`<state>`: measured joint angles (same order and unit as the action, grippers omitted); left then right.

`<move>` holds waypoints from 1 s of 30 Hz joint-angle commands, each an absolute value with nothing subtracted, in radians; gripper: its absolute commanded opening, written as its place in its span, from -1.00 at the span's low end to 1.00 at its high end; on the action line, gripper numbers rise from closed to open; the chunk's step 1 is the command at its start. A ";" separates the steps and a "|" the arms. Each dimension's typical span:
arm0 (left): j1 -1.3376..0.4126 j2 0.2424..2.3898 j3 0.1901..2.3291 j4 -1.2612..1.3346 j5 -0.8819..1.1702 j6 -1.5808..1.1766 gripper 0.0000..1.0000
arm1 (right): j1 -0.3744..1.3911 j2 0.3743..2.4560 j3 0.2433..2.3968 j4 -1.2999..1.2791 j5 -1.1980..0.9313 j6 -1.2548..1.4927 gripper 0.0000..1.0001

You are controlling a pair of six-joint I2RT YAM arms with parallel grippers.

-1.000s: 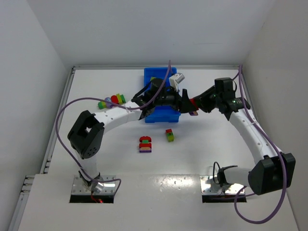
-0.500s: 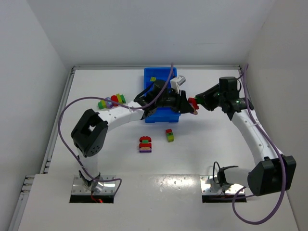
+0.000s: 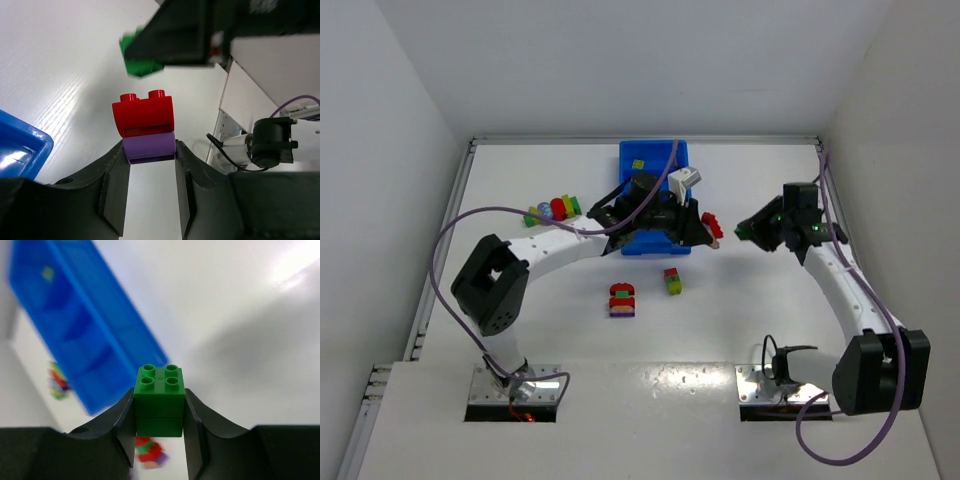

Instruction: Sort the legos into containers by color

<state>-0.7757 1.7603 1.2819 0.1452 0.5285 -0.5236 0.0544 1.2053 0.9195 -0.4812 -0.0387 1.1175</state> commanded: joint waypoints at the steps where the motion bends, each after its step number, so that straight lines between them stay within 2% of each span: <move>1: -0.775 1.680 1.272 0.173 0.552 -0.471 -1.00 | 0.034 1.193 0.799 -0.445 -0.115 0.900 -1.00; 4: -0.775 1.660 1.262 0.164 0.552 -0.460 -1.00 | 0.034 1.193 0.723 -0.454 -0.091 0.780 -1.00; 8: -0.756 1.640 1.253 0.141 0.543 -0.451 -1.00 | 0.034 1.247 0.723 -0.425 -0.020 0.640 -0.75; 12: -0.747 1.631 1.230 0.130 0.543 -0.451 -1.00 | 0.034 1.330 0.768 -0.391 0.104 0.505 -0.85; 17: -0.747 1.621 1.221 0.130 0.525 -0.451 -1.00 | 0.043 1.443 0.810 -0.365 0.205 0.385 -0.85; 20: -0.747 1.621 1.221 0.130 0.516 -0.451 -1.00 | 0.034 1.515 0.868 -0.353 0.215 0.364 -0.77; 25: -0.738 1.621 1.221 0.120 0.515 -0.451 -1.00 | 0.034 1.594 0.919 -0.330 0.195 0.351 -0.56; 28: -0.738 1.621 1.221 0.120 0.506 -0.440 -0.98 | 0.034 1.641 0.954 -0.319 0.161 0.351 -0.35; 30: -0.738 1.621 1.221 0.110 0.506 -0.440 -0.98 | 0.025 1.663 0.979 -0.319 0.146 0.351 -0.11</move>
